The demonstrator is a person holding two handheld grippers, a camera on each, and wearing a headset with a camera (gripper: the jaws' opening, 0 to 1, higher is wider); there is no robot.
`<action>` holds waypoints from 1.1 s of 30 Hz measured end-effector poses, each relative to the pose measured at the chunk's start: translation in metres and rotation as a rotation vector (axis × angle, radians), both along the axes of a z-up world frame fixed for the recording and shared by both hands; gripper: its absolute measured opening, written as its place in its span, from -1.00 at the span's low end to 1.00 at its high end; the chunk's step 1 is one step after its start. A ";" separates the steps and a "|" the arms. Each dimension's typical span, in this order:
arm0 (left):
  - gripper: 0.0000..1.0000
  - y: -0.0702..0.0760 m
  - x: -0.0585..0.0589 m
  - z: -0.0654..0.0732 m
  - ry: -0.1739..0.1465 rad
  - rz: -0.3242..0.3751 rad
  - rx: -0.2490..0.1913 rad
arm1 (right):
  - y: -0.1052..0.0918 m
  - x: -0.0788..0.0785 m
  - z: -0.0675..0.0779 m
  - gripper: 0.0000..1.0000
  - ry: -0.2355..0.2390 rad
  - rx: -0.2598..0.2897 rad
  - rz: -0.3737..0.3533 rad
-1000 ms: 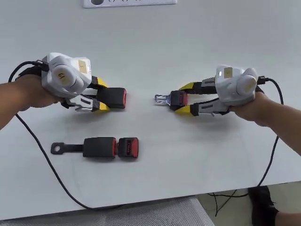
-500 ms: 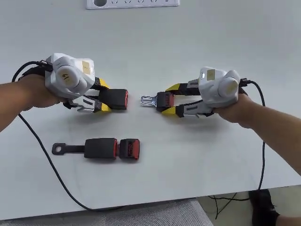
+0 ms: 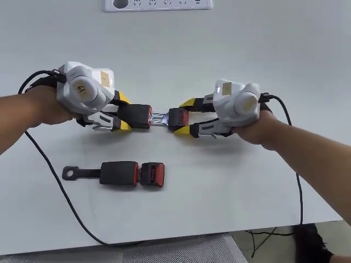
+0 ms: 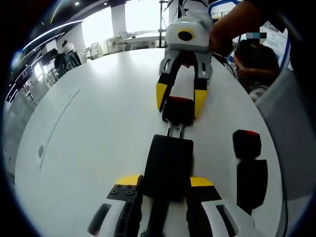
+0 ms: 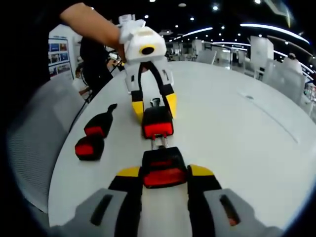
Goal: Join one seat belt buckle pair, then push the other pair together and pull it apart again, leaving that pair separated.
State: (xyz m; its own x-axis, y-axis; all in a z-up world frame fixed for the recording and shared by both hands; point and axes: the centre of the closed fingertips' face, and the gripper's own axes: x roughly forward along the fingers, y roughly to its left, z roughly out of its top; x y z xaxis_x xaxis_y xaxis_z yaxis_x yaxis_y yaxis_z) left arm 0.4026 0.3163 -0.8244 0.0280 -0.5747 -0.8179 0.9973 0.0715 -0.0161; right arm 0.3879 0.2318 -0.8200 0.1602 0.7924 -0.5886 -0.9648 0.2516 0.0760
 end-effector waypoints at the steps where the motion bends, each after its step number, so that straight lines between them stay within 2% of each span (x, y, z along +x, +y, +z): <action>1: -0.29 0.000 0.000 0.000 -0.001 -0.001 0.000 | 0.001 0.000 0.000 -0.30 -0.004 -0.002 0.002; 10: -0.30 -0.002 -0.002 0.000 -0.007 -0.019 0.013 | 0.015 0.000 0.000 -0.30 -0.009 -0.001 0.011; 12: -0.30 -0.002 -0.002 0.000 -0.008 -0.019 0.013 | 0.014 -0.001 0.000 -0.31 0.008 -0.001 -0.002; 22: -0.32 -0.002 -0.003 0.000 -0.018 -0.036 0.022 | 0.018 -0.001 -0.001 -0.32 0.017 -0.027 0.005; 26: -0.33 -0.003 -0.003 0.000 -0.024 -0.066 0.038 | 0.028 0.000 0.000 -0.32 0.035 -0.019 -0.007; 27: -0.33 -0.003 -0.003 0.000 -0.023 -0.067 0.039 | 0.033 0.000 0.000 -0.32 0.020 -0.026 0.002; 33: -0.34 -0.003 -0.003 0.000 -0.026 -0.076 0.041 | 0.034 0.000 -0.001 -0.33 0.034 -0.055 0.001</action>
